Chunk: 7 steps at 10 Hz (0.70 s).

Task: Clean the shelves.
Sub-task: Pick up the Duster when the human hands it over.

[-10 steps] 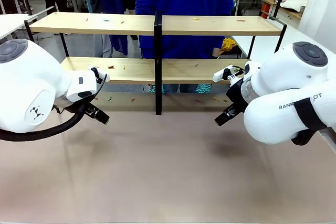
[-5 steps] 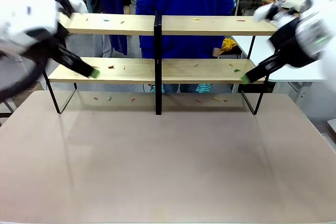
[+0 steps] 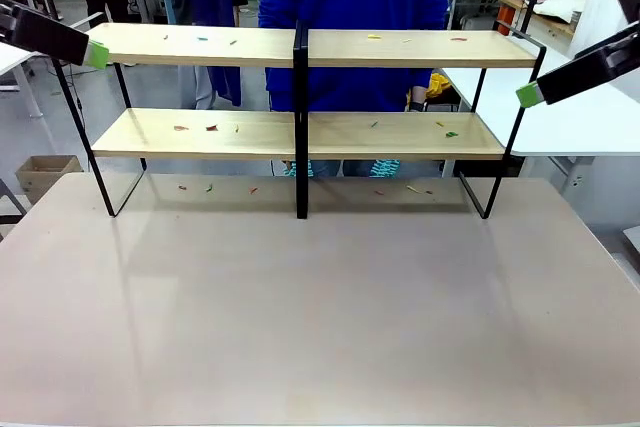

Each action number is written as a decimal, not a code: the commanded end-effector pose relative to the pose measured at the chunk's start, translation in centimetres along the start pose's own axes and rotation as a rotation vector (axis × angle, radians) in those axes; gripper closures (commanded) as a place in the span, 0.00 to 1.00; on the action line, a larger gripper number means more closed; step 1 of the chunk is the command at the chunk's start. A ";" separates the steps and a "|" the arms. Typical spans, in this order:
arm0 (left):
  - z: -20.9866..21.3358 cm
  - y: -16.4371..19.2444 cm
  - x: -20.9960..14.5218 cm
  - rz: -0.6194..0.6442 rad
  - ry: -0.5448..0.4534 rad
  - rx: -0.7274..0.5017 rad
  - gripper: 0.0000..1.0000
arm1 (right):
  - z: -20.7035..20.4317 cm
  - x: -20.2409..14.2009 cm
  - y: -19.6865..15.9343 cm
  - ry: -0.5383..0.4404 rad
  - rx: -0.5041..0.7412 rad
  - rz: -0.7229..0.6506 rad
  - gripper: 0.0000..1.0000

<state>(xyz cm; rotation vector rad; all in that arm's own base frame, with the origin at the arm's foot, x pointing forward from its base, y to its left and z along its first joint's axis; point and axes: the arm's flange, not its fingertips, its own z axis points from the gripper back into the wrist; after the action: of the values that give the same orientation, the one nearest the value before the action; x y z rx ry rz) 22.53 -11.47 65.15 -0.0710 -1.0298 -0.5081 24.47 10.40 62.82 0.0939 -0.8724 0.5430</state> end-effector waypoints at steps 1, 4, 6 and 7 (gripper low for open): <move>-2.7 -0.6 -7.2 0.066 -0.016 0.004 0.00 | -1.5 0.1 0.0 -0.046 -0.003 -0.048 0.00; -3.6 -0.6 -6.7 0.173 -0.103 0.000 0.00 | -2.6 0.8 -0.3 -0.036 0.020 -0.068 0.00; -4.1 -0.8 -6.5 0.177 -0.078 -0.004 0.00 | -3.1 0.8 -0.2 -0.026 0.025 -0.076 0.00; -4.4 -1.2 -6.3 0.167 -0.073 -0.011 0.00 | -3.4 0.6 -0.1 -0.023 0.026 -0.073 0.00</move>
<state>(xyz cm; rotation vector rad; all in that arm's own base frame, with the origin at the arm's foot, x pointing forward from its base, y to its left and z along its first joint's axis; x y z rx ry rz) 25.86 -12.28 64.35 -0.1724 -1.0727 -0.3694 27.20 11.32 61.44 0.1263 -0.8701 0.4971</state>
